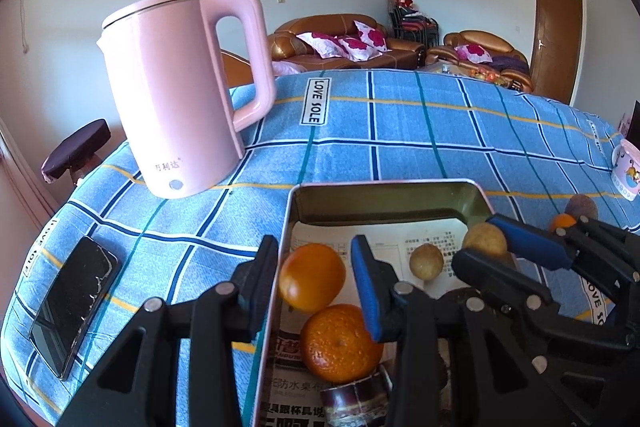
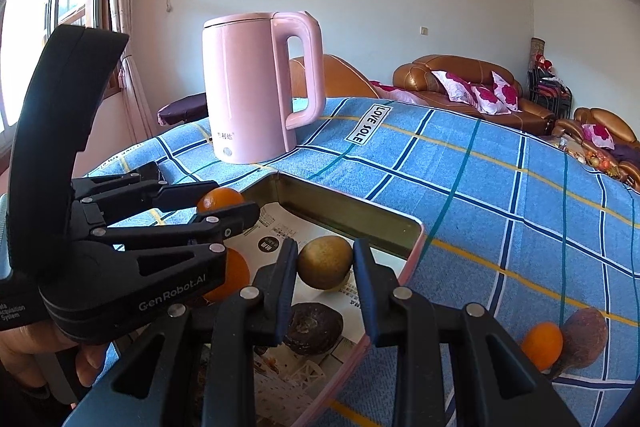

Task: Organize fruits
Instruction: 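Open the left tool to drop the orange while the right tool drops the small fruit into the tin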

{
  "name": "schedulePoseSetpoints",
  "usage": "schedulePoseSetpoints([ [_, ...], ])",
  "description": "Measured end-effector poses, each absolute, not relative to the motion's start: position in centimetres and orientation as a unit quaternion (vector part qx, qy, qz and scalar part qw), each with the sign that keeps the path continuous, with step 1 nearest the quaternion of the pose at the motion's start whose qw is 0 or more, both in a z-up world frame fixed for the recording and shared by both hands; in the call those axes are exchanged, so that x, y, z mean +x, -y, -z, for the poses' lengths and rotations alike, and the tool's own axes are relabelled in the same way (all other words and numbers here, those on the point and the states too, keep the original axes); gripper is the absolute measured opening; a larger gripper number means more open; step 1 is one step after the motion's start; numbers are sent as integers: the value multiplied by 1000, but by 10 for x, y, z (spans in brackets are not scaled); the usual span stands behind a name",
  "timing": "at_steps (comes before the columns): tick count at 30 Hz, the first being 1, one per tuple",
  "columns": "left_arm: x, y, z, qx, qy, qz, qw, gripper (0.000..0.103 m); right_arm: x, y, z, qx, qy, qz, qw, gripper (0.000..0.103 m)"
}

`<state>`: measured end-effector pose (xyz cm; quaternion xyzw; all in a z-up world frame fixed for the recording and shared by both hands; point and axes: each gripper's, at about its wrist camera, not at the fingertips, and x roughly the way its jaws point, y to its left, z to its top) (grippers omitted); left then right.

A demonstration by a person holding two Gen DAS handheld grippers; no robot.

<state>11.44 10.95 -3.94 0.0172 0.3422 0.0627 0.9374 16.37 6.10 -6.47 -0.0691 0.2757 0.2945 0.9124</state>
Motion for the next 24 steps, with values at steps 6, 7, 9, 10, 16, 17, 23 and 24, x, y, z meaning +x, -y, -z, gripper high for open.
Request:
schedulePoseSetpoints([
  [6, 111, -107, 36, 28, -337, -74, 938, 61, 165, -62, 66, -66, -287, -302, 907, 31],
  [7, 111, -108, 35, 27, -337, -73, 938, 63, 165, -61, 66, -65, -286, -301, 907, 31],
  [9, 110, -108, 34, 25, -337, -75, 938, 68, 166, -58, 66, -59, -287, -301, 907, 31],
  [10, 110, -108, 34, 26, -336, -77, 939, 68, 167, -57, 66, -56, -288, -300, 908, 34],
  [16, 107, -108, 31, 25, -333, -85, 939, 84, 167, -46, 64, -41, -290, -288, 912, 49],
  [17, 106, -108, 30, 24, -330, -87, 940, 88, 167, -44, 63, -38, -290, -288, 912, 51],
  [23, 103, -98, 23, 26, -317, -87, 944, 92, 161, -34, 53, -36, -281, -280, 917, 54],
  [24, 103, -96, 22, 27, -316, -85, 944, 93, 160, -32, 53, -37, -282, -278, 918, 54],
])
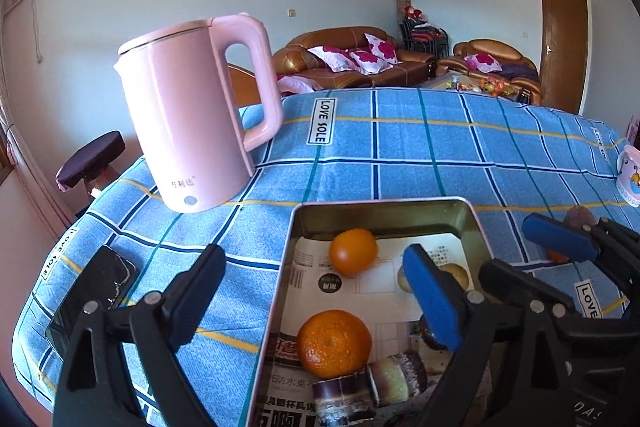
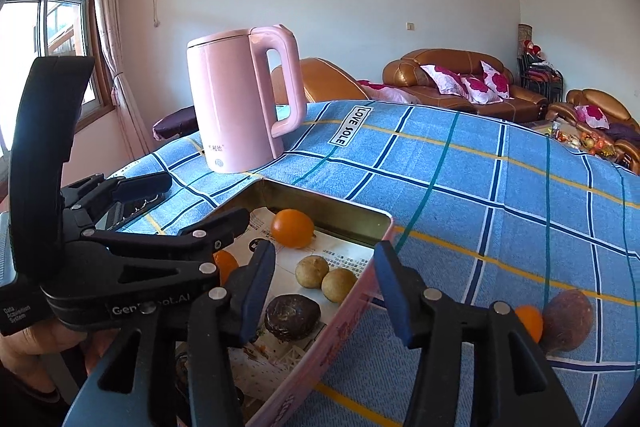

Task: Organize fruits
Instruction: 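Open the left tool to drop the orange while the right tool drops the small fruit into the tin, then withdraw both open tools from the tin toward the remaining fruits, then grasp the dark reddish-brown fruit with the right tool while the left tool grasps a mandarin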

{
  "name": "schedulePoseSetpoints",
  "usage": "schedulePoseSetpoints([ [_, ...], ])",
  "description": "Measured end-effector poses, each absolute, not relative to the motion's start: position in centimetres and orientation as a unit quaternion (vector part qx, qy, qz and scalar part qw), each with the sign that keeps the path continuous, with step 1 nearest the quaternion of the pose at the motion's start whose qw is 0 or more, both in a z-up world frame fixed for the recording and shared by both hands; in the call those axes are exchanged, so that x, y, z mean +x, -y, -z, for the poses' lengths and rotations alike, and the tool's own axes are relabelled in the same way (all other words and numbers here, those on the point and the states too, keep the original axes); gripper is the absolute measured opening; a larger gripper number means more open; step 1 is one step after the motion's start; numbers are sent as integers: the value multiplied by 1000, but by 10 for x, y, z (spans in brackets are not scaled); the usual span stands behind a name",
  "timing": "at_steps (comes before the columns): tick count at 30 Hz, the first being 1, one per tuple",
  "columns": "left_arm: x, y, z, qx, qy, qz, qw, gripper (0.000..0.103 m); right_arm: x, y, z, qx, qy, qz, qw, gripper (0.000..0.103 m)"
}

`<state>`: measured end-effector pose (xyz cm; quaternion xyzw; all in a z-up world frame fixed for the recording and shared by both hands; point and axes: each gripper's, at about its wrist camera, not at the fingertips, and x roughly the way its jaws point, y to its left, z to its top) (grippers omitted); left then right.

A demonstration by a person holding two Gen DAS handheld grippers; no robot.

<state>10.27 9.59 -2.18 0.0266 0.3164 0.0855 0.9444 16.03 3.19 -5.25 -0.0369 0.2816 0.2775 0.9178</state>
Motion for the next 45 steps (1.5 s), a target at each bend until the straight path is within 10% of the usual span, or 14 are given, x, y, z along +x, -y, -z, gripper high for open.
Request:
schedulePoseSetpoints([
  [45, 130, 68, 28, 41, -308, 55, 949, 101, 207, 145, 88, 68, -385, -70, 918, 53],
])
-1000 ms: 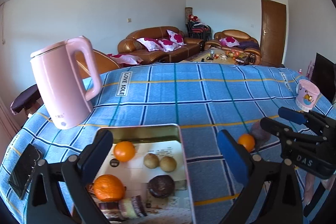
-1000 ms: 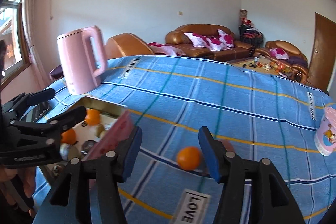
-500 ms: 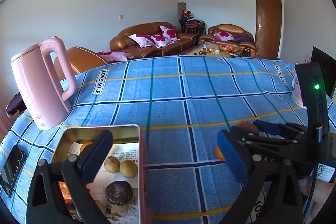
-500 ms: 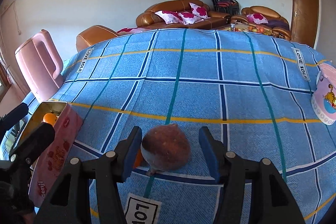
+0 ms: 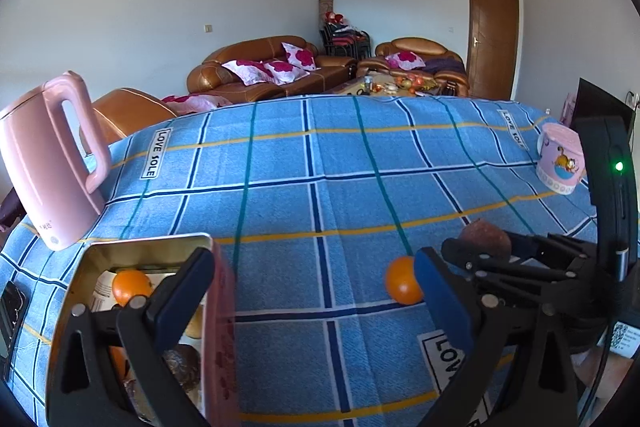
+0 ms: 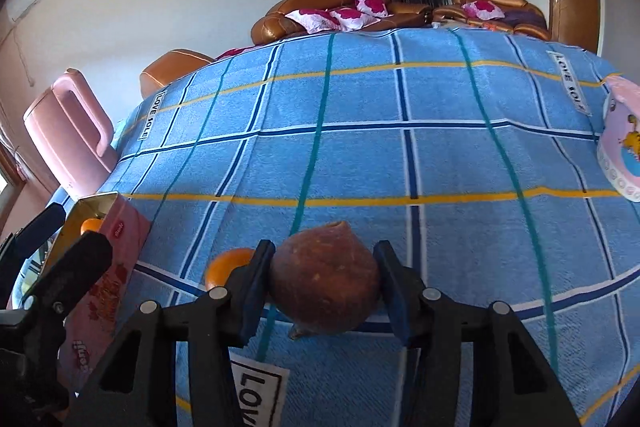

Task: Organize fruits
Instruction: 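Grasp the dark reddish-brown fruit with the right tool while the left tool grasps a mandarin, then lift the mandarin in the left tool and the dark fruit in the right tool toward the tin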

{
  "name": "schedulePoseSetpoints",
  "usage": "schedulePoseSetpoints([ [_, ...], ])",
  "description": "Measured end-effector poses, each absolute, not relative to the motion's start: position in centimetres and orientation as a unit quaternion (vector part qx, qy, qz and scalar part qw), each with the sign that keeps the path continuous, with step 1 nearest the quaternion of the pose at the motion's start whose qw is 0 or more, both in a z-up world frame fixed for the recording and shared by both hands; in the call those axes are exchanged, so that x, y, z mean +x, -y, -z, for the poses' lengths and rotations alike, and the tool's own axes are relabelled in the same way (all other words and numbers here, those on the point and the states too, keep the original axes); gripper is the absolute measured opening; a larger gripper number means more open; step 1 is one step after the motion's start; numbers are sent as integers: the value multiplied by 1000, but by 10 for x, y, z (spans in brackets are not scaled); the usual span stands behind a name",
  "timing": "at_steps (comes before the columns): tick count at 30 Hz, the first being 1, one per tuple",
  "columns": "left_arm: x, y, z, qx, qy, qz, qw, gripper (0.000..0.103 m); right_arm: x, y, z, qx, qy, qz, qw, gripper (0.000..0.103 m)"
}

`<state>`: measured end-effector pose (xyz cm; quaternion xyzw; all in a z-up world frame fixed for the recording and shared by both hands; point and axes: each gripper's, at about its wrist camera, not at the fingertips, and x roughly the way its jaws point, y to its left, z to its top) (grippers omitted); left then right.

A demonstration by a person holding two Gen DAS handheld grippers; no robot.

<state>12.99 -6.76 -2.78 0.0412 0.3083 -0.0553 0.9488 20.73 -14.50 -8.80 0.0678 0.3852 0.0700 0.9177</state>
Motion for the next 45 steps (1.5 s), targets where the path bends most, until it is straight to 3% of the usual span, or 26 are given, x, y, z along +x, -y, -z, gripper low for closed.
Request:
schedulePoseSetpoints([
  [7, 136, 90, 39, 55, -332, 86, 938, 94, 195, 175, 85, 90, -369, -47, 924, 53],
  [11, 146, 102, 51, 54, -363, 112, 923, 80, 192, 187, 84, 110, -361, -35, 925, 53],
  [20, 169, 114, 67, 44, -399, 125, 907, 63, 193, 189, 84, 116, -360, -37, 925, 53],
  [25, 173, 117, 72, 33, -414, 156, 896, 43, 195, 187, 86, 112, -370, -41, 922, 53],
  [26, 172, 118, 72, 32, -414, 164, 895, 35, 197, 186, 87, 110, -373, -43, 920, 53],
  [45, 164, 99, 61, -6, -380, 156, 912, 34, 186, 180, 77, 96, -342, -65, 932, 53],
])
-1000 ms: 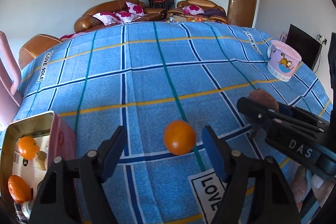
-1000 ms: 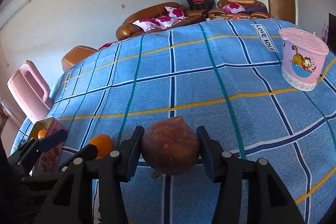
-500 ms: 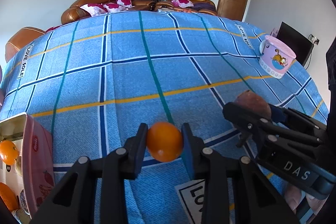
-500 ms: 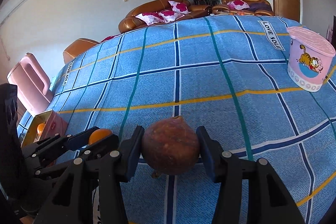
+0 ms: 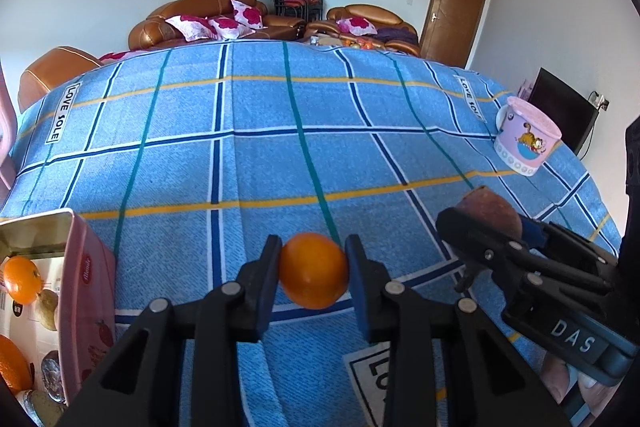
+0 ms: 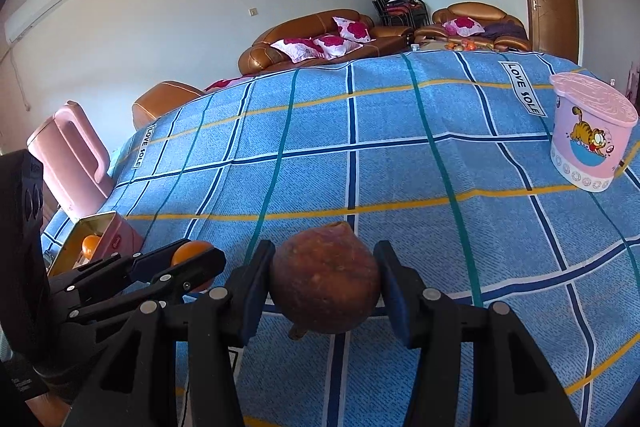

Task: Organize fruits
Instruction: 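Lift the mandarin in the left tool and the dark fruit in the right tool toward the tin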

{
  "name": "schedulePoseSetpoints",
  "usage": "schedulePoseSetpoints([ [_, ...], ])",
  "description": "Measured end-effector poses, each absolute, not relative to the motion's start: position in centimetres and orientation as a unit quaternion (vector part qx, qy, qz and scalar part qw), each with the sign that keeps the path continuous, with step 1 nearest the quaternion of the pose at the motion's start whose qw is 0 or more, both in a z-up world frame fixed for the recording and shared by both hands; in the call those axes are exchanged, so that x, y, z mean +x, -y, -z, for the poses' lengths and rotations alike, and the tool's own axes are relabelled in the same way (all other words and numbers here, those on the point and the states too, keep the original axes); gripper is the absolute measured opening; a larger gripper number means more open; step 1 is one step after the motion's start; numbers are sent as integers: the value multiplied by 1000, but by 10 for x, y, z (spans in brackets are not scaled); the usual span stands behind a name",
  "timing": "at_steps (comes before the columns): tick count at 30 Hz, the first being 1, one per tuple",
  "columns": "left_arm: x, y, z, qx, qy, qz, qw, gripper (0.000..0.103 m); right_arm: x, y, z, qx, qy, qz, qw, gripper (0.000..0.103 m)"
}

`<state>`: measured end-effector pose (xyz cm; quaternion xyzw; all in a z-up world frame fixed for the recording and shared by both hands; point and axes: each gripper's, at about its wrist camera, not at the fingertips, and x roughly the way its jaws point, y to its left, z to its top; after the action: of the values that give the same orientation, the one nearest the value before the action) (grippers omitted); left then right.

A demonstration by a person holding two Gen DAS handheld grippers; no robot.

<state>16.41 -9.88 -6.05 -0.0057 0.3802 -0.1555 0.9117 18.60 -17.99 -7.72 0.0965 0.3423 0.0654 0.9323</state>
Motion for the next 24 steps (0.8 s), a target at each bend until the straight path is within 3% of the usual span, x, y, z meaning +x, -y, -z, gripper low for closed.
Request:
schedulePoseSetpoints([
  [24, 142, 93, 42, 1, -305, 127, 944, 34, 170, 180, 66, 93, -295, -77, 948, 53],
])
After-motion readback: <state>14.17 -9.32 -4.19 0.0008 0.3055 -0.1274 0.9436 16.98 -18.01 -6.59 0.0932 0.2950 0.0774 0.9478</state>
